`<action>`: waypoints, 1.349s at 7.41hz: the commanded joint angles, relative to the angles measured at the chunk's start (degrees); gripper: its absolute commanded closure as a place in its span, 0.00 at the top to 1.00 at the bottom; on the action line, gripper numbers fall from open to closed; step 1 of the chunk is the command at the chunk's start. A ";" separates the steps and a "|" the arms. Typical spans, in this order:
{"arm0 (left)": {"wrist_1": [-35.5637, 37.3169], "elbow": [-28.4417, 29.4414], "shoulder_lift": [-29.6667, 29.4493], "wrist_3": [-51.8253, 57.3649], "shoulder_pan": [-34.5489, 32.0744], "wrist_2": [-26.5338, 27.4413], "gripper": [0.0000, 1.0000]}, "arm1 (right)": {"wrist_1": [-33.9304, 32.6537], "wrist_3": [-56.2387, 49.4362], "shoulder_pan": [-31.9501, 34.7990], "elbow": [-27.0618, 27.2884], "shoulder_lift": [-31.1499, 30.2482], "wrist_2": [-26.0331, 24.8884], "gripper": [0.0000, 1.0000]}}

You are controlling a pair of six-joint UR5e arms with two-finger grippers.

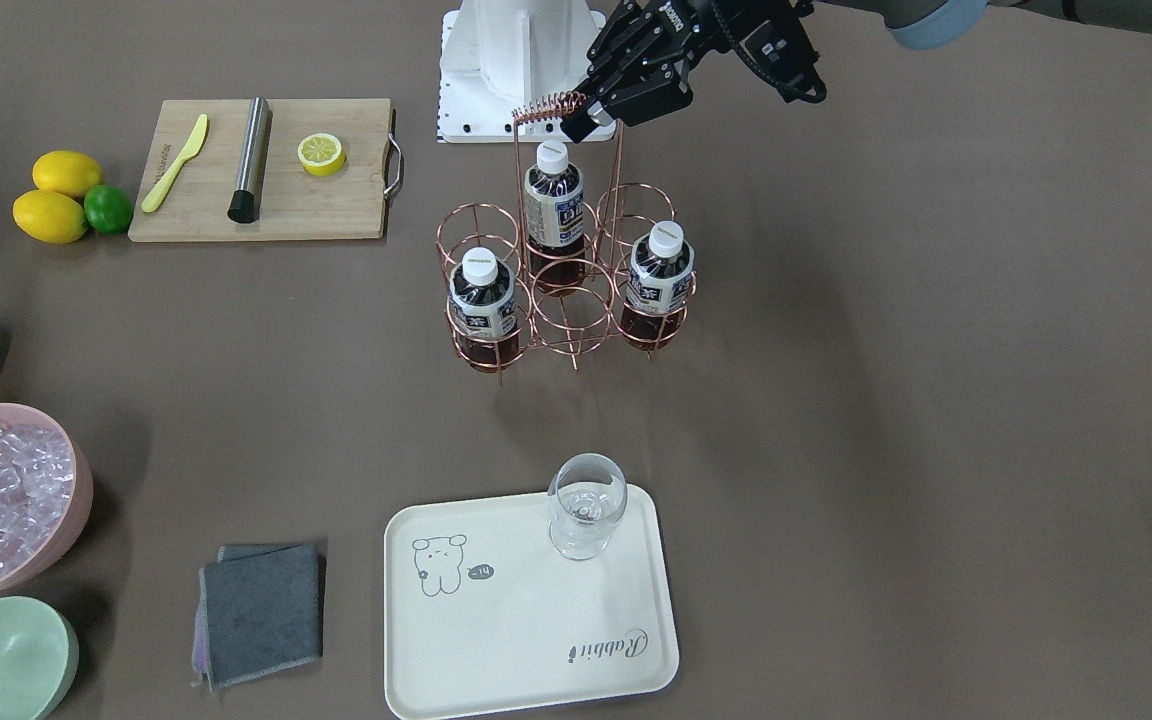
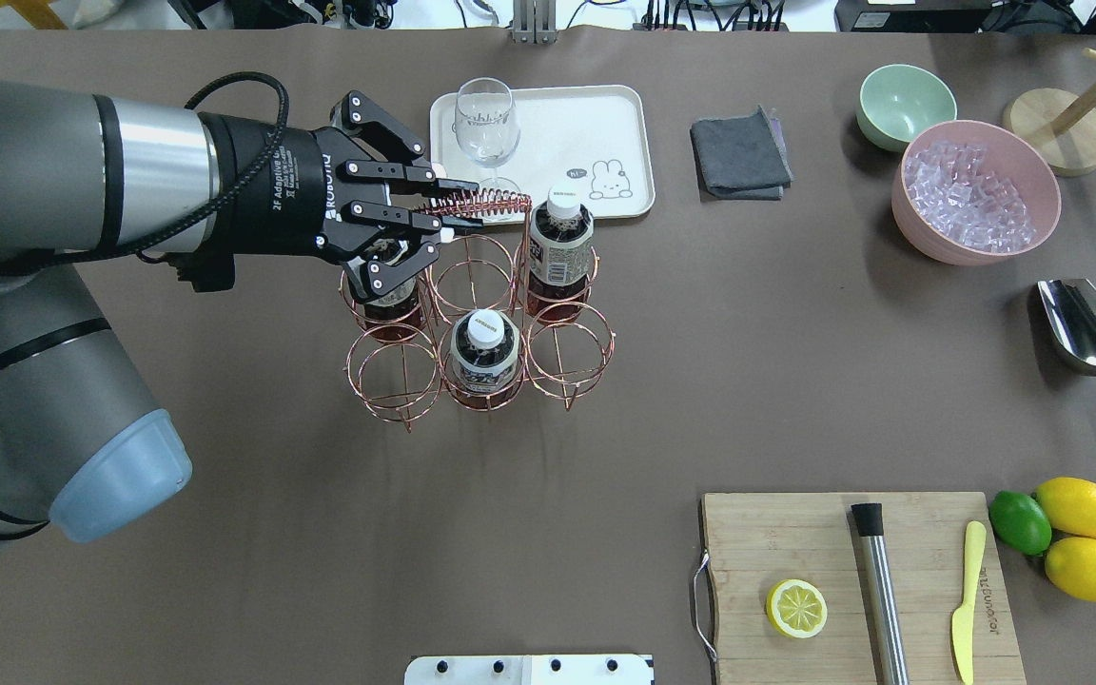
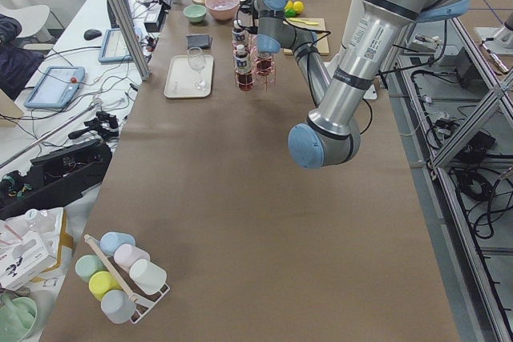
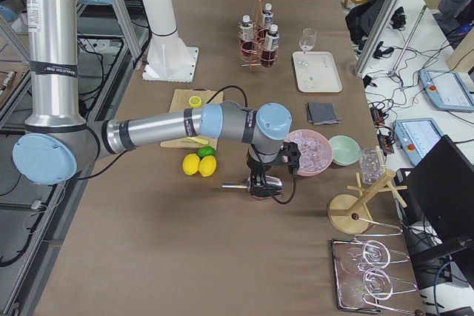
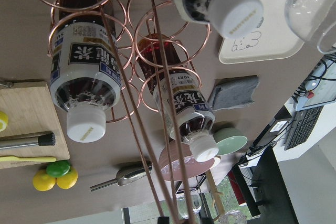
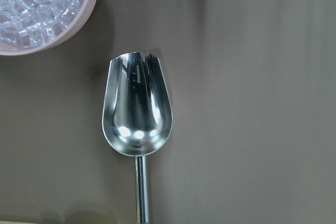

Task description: Take tea from basket to plate

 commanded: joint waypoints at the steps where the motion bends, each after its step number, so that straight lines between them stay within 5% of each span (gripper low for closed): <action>1: -0.56 -0.03 0.24 -5.14 2.03 0.00 0.00 | 6.21 -0.25 0.00 -1.16 -0.38 -0.51 0.99; 10: -3.46 -0.11 1.91 -11.21 7.14 -0.18 0.00 | 5.62 -7.06 0.35 -1.51 -2.50 -5.87 0.99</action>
